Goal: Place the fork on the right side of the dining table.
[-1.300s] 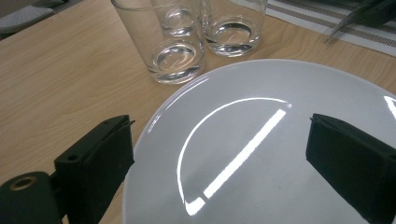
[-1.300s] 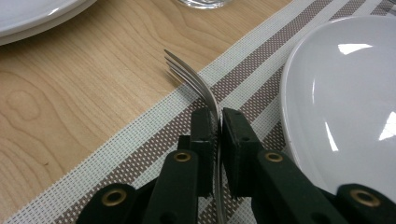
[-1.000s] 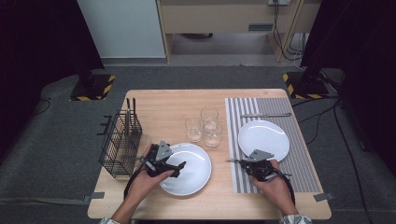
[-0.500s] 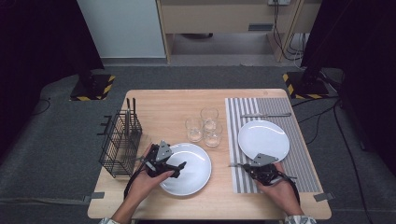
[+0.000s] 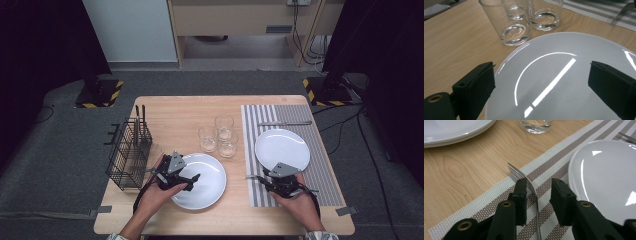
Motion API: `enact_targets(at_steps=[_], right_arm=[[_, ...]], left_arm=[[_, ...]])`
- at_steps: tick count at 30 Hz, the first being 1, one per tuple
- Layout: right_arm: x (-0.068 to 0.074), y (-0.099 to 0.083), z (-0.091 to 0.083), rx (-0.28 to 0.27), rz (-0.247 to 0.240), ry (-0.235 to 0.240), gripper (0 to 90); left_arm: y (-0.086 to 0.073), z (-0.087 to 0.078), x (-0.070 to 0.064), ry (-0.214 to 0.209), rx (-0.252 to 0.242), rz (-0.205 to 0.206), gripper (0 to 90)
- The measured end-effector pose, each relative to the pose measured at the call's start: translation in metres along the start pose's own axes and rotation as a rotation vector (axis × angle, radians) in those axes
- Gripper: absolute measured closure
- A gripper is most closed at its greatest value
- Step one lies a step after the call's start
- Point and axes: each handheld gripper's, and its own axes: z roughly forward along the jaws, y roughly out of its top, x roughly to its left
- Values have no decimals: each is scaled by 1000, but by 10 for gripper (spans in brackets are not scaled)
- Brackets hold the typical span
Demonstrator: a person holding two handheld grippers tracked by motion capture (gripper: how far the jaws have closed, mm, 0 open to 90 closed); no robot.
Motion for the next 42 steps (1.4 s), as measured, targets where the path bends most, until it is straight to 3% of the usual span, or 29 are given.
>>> enact_targets(at_steps=[5, 11, 15, 22, 26, 31, 36, 42], right_arm=[[0, 1, 0, -4, -10, -8, 816], [1, 1, 2, -2, -16, -10, 807], [2, 2, 3, 2, -29, -14, 877], [0, 2, 4, 6, -17, -18, 887], [-2, 1, 5, 8, 6, -21, 880], [-9, -1, 7, 11, 87, -14, 865], [-13, -2, 7, 11, 137, 1, 857], [-15, -5, 9, 34, 161, -13, 847]], left_arm=[[0, 0, 0, 0, 2, 0, 66], [0, 0, 0, -3, 2, -2, 66], [0, 0, 0, -5, 3, -3, 66], [0, 1, -1, -9, 3, -3, 66], [0, 2, -2, -14, 6, -1, 66], [-1, 2, -2, -16, 8, 2, 66], [-2, 3, -1, -13, 10, -6, 67], [-2, 4, -3, -19, 15, 0, 67]])
